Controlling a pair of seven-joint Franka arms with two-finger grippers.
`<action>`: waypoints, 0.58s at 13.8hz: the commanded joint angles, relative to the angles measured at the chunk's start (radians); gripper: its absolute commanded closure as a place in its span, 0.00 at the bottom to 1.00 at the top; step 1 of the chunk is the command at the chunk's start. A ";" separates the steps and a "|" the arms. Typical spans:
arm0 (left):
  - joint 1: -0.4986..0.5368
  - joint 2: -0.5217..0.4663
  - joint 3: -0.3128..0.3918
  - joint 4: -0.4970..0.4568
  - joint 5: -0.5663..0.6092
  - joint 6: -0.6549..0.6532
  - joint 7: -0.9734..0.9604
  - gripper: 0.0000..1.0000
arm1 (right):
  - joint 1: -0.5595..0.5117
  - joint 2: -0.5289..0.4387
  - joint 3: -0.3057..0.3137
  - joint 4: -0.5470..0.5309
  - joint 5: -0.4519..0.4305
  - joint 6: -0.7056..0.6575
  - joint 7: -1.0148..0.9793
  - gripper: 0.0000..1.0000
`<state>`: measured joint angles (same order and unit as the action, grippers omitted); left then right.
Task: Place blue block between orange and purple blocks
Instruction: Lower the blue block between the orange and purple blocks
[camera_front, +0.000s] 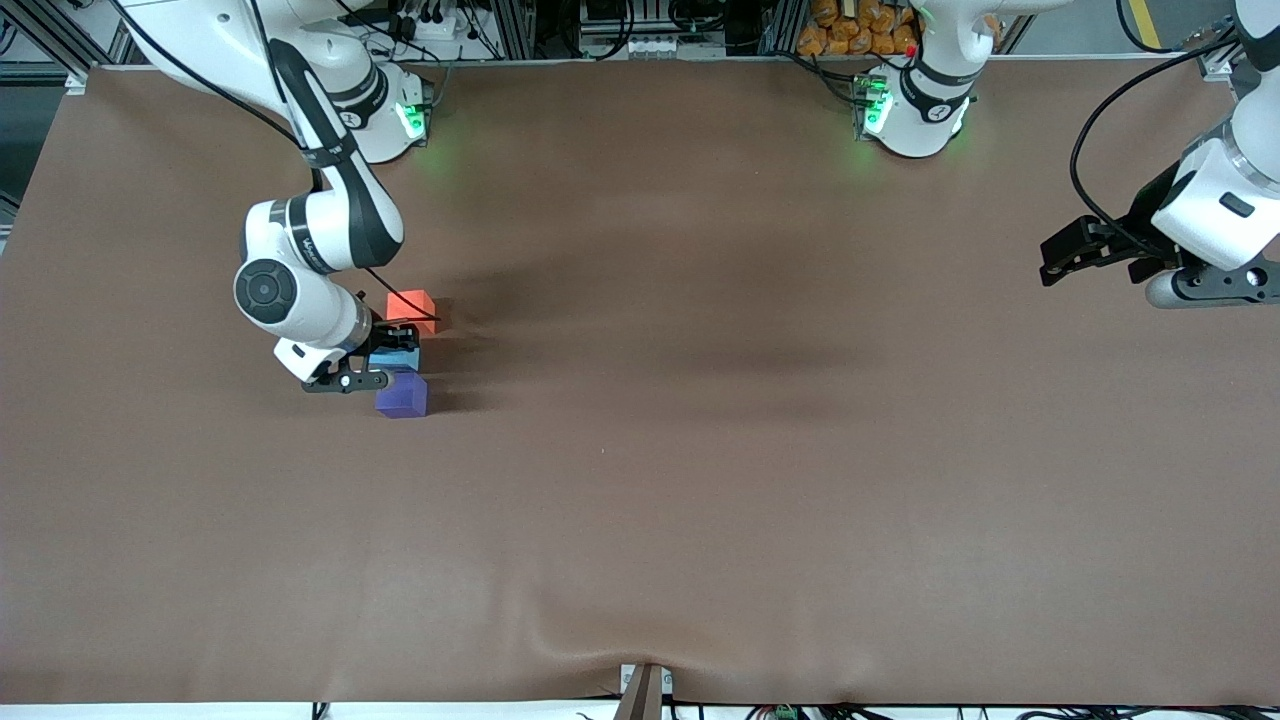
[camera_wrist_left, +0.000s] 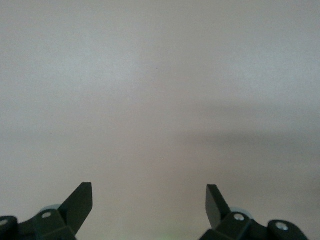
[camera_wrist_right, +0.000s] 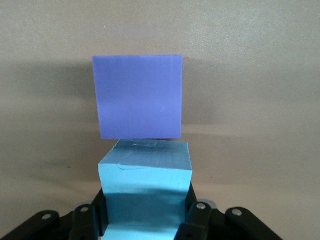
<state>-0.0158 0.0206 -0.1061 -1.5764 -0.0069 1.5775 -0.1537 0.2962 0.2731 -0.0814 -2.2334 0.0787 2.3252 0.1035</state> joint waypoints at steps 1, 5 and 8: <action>0.011 -0.010 -0.007 -0.008 0.007 0.007 0.022 0.00 | -0.002 0.015 0.003 -0.009 -0.008 0.048 -0.015 0.70; 0.013 -0.010 -0.007 -0.010 0.007 0.007 0.022 0.00 | 0.006 0.046 0.005 -0.008 -0.002 0.076 -0.015 0.70; 0.020 -0.011 -0.007 -0.013 0.007 0.007 0.028 0.00 | 0.006 0.055 0.009 -0.008 0.000 0.077 -0.016 0.70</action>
<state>-0.0144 0.0206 -0.1060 -1.5783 -0.0069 1.5784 -0.1524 0.2991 0.3264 -0.0753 -2.2343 0.0787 2.3827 0.1035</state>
